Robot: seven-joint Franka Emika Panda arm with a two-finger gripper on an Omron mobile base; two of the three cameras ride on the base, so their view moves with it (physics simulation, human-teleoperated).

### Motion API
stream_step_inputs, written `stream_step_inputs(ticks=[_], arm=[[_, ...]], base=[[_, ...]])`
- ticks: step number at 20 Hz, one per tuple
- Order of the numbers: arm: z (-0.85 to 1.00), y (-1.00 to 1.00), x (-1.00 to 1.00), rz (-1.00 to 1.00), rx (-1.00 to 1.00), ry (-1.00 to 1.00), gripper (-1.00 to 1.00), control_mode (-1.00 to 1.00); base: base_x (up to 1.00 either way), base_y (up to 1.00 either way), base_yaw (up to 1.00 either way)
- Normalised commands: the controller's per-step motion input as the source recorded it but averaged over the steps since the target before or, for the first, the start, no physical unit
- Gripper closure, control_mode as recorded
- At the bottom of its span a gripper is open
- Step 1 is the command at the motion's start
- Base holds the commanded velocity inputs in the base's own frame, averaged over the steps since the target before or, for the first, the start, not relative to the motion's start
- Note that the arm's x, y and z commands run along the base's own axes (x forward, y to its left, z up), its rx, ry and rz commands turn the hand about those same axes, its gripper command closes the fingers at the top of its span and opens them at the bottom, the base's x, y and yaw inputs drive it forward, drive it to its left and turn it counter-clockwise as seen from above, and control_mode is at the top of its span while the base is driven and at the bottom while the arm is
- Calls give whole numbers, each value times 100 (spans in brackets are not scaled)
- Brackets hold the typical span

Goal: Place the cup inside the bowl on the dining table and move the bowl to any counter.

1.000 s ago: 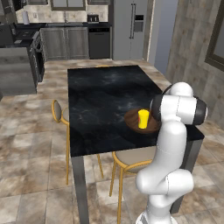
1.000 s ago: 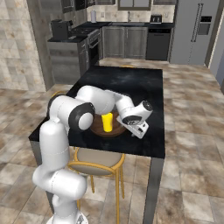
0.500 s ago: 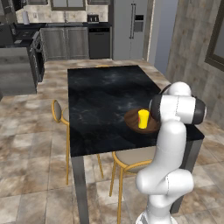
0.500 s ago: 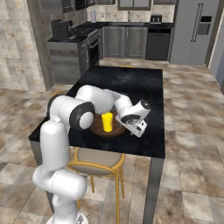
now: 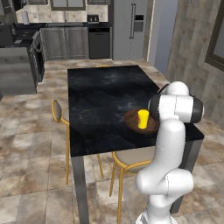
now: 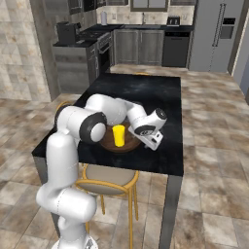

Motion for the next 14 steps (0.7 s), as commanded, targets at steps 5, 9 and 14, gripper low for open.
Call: stream_step_inputs(ticks=[5, 9, 14], arm=[[-7, 0, 8, 0, 0, 2, -100, -100], [-16, 0, 4, 0, 0, 3, -100, -100], [-8, 0, 0, 0, 0, 3, -100, -100]], base=[[0, 0, 0], [0, 0, 0], [0, 0, 0]])
